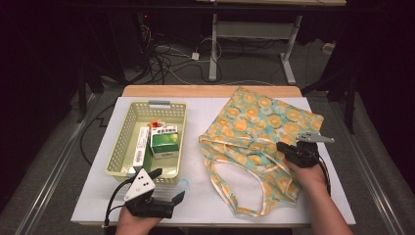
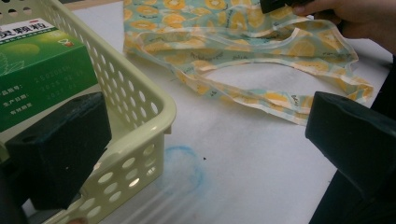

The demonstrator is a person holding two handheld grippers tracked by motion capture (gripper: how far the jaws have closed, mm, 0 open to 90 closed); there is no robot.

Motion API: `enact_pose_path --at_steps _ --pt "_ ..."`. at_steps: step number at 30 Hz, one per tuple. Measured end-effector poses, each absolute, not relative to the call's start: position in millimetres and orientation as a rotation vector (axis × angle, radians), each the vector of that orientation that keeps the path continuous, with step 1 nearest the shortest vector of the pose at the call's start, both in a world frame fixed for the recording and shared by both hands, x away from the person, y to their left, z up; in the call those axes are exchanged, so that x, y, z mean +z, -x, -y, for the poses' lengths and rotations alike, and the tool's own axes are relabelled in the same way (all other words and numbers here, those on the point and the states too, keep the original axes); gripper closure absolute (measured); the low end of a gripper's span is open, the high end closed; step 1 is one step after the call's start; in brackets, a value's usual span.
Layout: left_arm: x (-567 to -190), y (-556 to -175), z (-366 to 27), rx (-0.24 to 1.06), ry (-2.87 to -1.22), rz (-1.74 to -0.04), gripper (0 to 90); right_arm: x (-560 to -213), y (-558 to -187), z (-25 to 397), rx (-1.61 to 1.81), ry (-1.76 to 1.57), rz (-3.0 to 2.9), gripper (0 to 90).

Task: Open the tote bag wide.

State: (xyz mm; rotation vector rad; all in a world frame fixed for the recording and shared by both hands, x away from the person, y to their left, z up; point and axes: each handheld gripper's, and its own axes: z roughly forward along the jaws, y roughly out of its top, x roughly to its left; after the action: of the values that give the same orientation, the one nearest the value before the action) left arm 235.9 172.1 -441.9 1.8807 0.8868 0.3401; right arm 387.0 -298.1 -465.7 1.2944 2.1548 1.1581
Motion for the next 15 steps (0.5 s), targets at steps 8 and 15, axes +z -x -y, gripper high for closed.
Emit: enact_pose_path --at_steps 8,15 --pt "-442 -240 -171 0.328 -1.888 -0.873 0.0 -449 -371 308 1.253 -1.264 -2.114 57.8" --pt "-440 -244 -170 0.315 -1.883 -0.867 0.0 -430 -352 297 1.34 -1.144 -2.111 36.7"
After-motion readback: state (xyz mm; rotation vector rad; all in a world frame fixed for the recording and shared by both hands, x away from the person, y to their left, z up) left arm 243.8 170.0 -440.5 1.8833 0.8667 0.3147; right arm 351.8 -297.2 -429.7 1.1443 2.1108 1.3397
